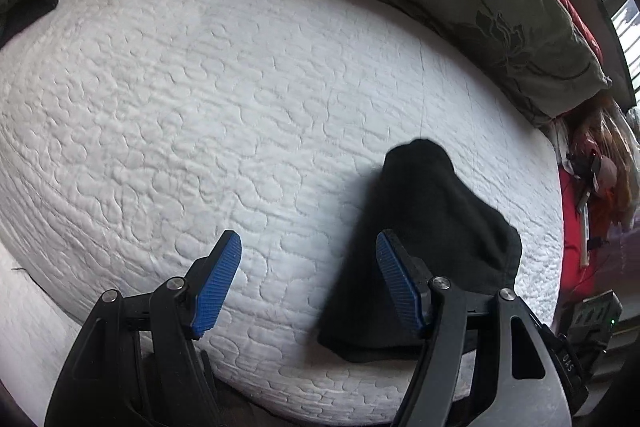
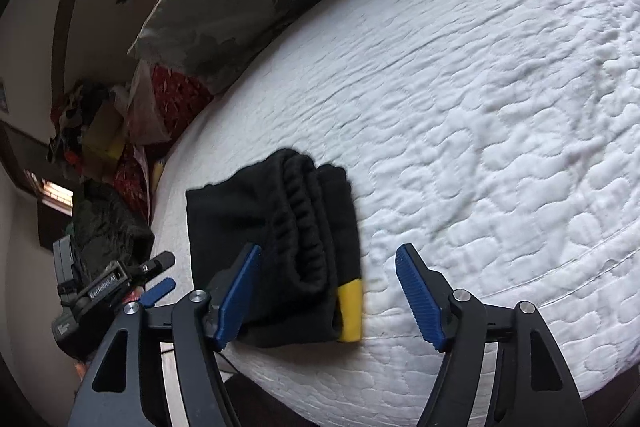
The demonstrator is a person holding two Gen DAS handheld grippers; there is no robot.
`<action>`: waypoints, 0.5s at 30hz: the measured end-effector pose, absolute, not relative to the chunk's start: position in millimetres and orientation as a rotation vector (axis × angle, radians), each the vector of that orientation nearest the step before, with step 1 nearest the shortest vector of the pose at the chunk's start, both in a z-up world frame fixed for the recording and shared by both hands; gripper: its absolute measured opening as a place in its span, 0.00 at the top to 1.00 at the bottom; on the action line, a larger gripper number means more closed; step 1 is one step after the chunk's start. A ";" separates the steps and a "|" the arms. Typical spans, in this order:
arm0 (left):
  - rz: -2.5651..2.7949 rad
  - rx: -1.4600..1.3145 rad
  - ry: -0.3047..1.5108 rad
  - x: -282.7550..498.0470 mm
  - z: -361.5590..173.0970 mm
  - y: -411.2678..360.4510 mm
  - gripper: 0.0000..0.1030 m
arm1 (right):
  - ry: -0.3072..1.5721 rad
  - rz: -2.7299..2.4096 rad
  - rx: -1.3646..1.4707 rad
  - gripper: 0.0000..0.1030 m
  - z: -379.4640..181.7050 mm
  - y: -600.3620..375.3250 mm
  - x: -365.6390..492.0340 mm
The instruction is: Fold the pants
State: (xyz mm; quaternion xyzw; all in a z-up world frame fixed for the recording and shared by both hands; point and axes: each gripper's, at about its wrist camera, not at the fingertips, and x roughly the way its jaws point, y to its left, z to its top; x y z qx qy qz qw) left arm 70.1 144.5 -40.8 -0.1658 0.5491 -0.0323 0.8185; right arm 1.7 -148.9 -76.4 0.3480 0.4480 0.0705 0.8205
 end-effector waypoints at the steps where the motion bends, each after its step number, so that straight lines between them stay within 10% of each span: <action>1: -0.073 -0.352 1.177 68.4 -42.7 143.5 0.33 | 0.959 0.156 0.730 0.30 -77.0 -145.3 1.9; 15: -0.203 -0.298 1.203 66.7 -54.2 114.0 0.32 | 0.971 0.175 0.652 0.30 -77.4 -136.8 1.6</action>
